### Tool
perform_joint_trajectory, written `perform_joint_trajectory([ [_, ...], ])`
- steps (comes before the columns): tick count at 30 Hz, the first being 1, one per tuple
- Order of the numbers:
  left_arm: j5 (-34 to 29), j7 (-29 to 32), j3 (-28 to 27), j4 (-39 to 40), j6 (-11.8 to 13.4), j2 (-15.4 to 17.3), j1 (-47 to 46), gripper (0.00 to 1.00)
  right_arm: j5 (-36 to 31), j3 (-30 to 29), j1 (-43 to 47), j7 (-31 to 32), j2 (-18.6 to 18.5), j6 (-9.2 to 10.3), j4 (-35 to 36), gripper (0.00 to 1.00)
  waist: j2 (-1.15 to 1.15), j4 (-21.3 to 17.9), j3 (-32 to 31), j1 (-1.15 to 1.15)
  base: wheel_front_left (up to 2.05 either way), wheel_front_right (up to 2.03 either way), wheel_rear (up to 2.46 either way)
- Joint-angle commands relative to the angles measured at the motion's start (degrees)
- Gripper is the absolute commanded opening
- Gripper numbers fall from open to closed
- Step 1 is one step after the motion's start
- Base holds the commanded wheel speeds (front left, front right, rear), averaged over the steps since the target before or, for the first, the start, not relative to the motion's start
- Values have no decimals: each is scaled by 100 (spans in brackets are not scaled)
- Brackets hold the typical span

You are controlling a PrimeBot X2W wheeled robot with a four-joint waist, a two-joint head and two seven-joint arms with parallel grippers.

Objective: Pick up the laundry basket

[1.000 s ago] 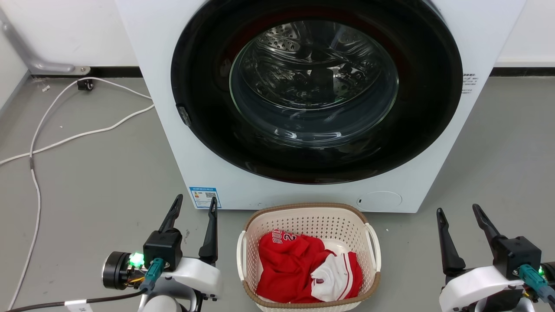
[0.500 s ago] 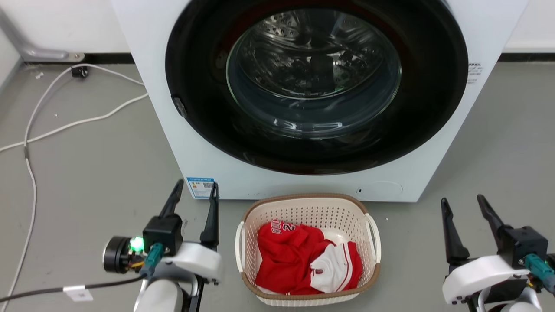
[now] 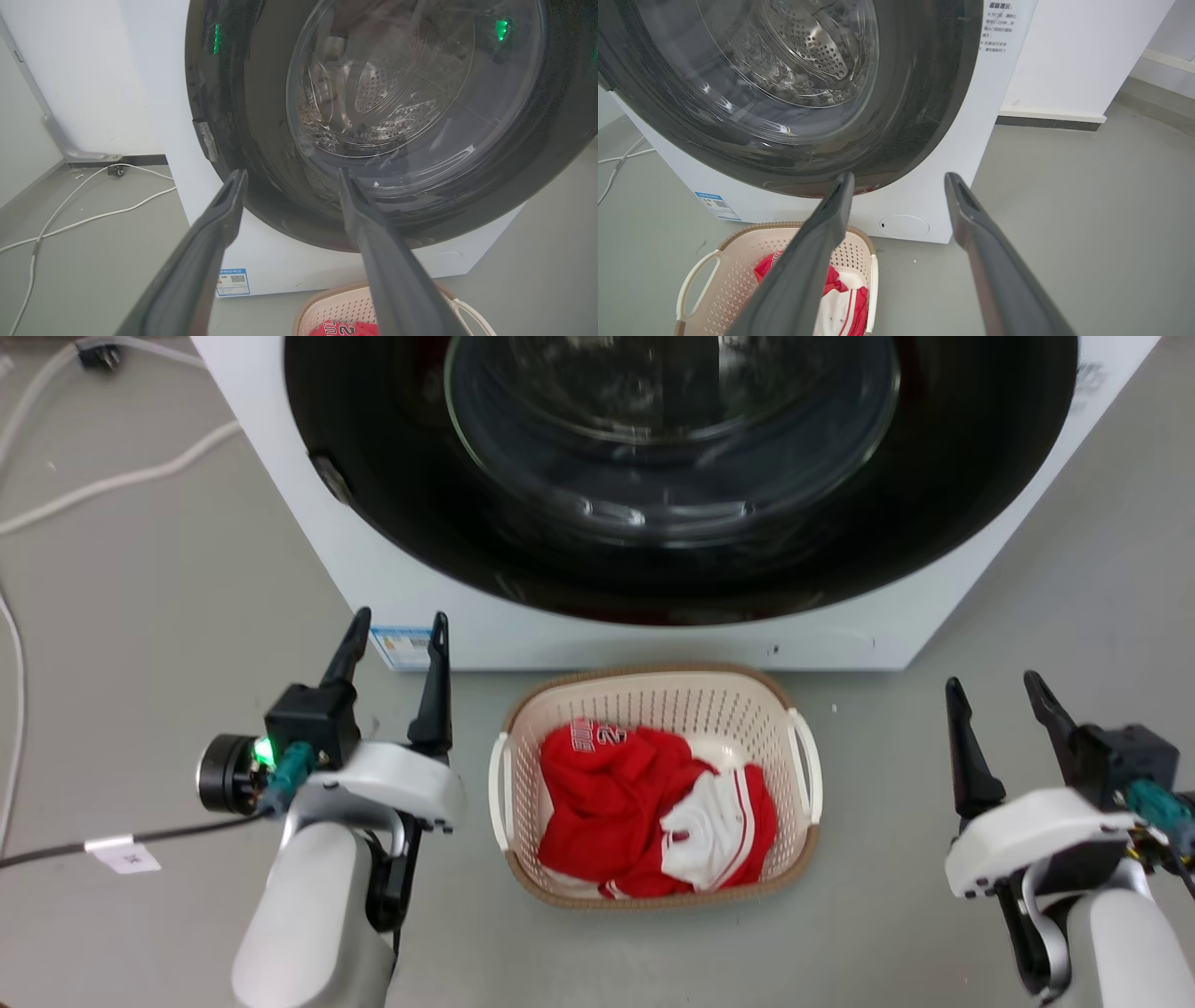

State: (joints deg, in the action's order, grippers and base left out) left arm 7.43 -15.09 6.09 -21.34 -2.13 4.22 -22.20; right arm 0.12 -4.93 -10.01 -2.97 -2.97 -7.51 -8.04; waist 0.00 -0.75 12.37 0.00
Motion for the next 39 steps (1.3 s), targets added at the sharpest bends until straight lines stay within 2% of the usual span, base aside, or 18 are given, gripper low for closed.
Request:
perform_joint_trajectory([
  [1,51,-11,-47,-129,-41,18,-173,100,27,28,-187,56,17,4,-127,100,0,-64,359,0,0,0,0],
  [8,139,-11,-91,-997,-201,94,-961,100,-49,113,-919,359,16,4,-757,100,0,-88,1102,0,0,0,0],
  [21,568,375,98,-3100,-503,252,-2552,100,307,579,-2468,1210,15,4,-2562,100,0,-183,2143,0,0,0,0],
  [29,1097,1072,545,-3976,-534,355,-3351,100,496,872,-3401,1514,15,4,-3659,100,0,-266,2705,0,0,0,0],
  [39,2066,2255,1412,-4244,-531,591,-3772,100,847,1404,-4309,1652,16,4,-4754,100,0,-321,3201,0,0,0,0],
])
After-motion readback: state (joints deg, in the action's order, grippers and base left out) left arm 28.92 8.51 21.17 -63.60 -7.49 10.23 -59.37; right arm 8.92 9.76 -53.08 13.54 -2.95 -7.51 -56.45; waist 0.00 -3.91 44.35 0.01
